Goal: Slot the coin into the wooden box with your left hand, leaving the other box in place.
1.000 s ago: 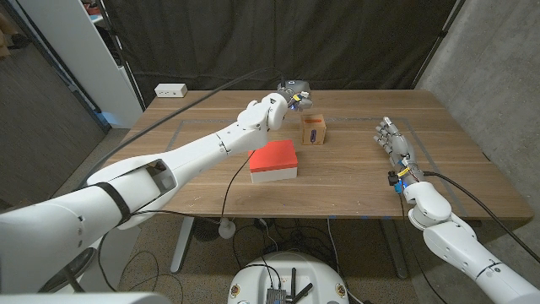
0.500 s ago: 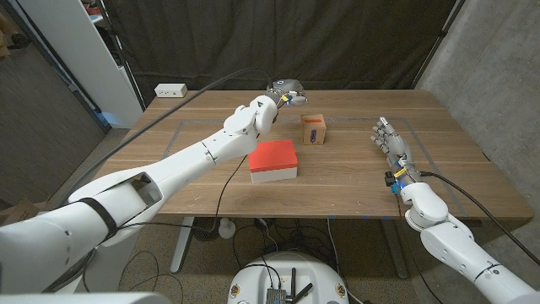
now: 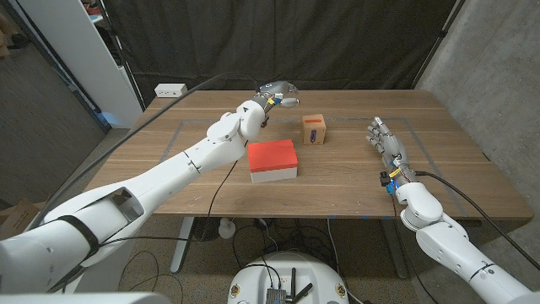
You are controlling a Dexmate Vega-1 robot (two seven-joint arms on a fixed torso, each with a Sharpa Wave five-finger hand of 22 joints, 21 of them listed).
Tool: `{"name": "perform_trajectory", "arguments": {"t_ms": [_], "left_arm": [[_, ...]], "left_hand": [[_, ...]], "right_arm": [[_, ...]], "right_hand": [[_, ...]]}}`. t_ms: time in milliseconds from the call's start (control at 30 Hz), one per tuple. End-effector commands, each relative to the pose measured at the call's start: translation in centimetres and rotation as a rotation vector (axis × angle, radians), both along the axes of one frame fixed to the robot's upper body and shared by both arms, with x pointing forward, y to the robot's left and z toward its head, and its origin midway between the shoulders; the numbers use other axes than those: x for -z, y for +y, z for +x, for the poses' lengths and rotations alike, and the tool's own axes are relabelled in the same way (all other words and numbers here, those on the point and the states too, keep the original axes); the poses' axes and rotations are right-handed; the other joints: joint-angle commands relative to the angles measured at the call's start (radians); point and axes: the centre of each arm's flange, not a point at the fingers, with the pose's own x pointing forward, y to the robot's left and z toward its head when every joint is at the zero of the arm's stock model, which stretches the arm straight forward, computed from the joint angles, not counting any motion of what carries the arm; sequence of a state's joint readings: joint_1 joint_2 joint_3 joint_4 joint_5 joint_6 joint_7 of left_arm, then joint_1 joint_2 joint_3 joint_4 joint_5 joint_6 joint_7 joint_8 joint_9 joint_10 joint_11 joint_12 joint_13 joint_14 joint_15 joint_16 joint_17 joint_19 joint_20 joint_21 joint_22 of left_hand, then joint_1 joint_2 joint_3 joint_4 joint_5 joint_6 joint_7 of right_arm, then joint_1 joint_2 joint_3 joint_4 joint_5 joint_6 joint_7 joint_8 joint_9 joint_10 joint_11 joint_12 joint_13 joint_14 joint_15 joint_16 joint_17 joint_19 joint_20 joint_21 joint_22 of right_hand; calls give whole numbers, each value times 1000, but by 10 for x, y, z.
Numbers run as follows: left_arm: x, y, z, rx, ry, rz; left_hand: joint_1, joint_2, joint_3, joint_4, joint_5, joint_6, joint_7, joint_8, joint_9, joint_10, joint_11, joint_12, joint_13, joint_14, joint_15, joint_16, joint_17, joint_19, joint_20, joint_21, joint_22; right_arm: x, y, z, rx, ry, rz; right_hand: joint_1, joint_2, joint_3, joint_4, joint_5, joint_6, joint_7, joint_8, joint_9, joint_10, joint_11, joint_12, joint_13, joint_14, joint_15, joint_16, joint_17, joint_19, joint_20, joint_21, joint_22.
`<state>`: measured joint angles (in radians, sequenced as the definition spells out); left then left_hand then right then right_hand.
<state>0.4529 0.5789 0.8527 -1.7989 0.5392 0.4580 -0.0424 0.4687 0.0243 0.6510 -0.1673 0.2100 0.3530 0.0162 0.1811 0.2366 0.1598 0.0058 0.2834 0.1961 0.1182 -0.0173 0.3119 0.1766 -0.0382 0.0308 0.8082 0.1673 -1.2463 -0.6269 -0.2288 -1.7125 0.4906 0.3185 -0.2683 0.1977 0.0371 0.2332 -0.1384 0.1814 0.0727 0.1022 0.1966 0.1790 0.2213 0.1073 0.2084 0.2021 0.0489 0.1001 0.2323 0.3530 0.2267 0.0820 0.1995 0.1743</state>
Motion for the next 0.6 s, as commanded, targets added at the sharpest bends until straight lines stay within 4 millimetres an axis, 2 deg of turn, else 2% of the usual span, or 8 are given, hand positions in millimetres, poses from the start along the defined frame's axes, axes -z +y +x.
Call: {"name": "perform_trajectory", "arguments": {"t_ms": [33, 67, 100, 200, 400, 467, 600], "left_arm": [[12, 30, -15, 61, 107, 62], [13, 33, -16, 68, 112, 57], [16, 36, -17, 78, 114, 46], [21, 48, -18, 124, 126, 5], [33, 70, -24, 243, 85, -132], [38, 77, -26, 279, 63, -190], [50, 89, -26, 351, 48, -299]], "left_hand": [[-57, -9, -65, 11, -13, -101, 3, -3, -35, -90, -3, -56, 0, -82, 11, -74, 3, -77, -23, -94, 0], [-67, -13, -73, 13, -15, -123, 7, -8, -38, -106, -2, -63, 0, -96, 9, -83, 3, -90, -32, -106, 0], [-103, -26, -99, 20, -22, -161, 7, -8, -44, -134, 8, -75, -1, -121, 8, -99, 5, -101, -42, -131, 0], [-155, -40, -130, 31, -29, -217, 15, -10, -49, -175, 9, -87, -1, -159, 11, -116, 7, -126, -57, -167, 1], [-217, -57, -161, 43, -35, -266, 26, -9, -53, -202, 8, -90, -2, -191, 9, -124, 9, -149, -118, -206, 1], [-226, -60, -165, 44, -36, -275, 26, -9, -54, -206, 1, -90, -3, -195, 6, -124, 8, -150, -132, -212, 1], [-239, -68, -172, 44, -37, -279, 28, -7, -55, -207, -1, -89, -4, -195, 6, -123, 8, -148, -142, -218, 0]], "right_arm": [[-5, 14, 3, -17, -12, -14], [-5, 16, 4, -17, -14, -16], [-5, 17, 4, -17, -15, -16], [-6, 21, 3, -11, -22, -21], [-5, 23, 0, 5, -26, -19], [-4, 23, -1, 4, -22, -8], [-2, 22, -4, 5, -21, -4]], "right_hand": [[7, -1, -1, -3, -3, 13, 3, 5, 6, 9, -1, 0, 3, 12, -3, 4, 1, 17, 1, 4, 3], [7, -1, -1, -3, -3, 15, 4, 5, 6, 10, -2, 1, 3, 15, -5, 5, 1, 19, 0, 5, 3], [7, -1, -1, -3, -3, 18, 4, 6, 6, 10, -1, 1, 3, 16, -6, 5, 1, 20, -1, 5, 3], [6, -1, -2, -2, -3, 33, 7, 11, 6, 10, 1, 1, 3, 19, -8, 6, 1, 25, -2, 6, 3], [4, -1, -3, -1, -3, 53, 11, 17, 6, -12, 7, -8, 2, 23, -10, 7, 1, 31, -4, 7, 3], [4, -1, -3, -1, -3, 59, 11, 18, 6, -14, 7, -9, 2, 23, -11, 7, 1, 32, -4, 8, 3], [3, -1, -3, 0, -3, 67, 15, 19, 6, -24, 6, -13, 1, 21, -14, 6, 1, 33, -7, 7, 3]]}}
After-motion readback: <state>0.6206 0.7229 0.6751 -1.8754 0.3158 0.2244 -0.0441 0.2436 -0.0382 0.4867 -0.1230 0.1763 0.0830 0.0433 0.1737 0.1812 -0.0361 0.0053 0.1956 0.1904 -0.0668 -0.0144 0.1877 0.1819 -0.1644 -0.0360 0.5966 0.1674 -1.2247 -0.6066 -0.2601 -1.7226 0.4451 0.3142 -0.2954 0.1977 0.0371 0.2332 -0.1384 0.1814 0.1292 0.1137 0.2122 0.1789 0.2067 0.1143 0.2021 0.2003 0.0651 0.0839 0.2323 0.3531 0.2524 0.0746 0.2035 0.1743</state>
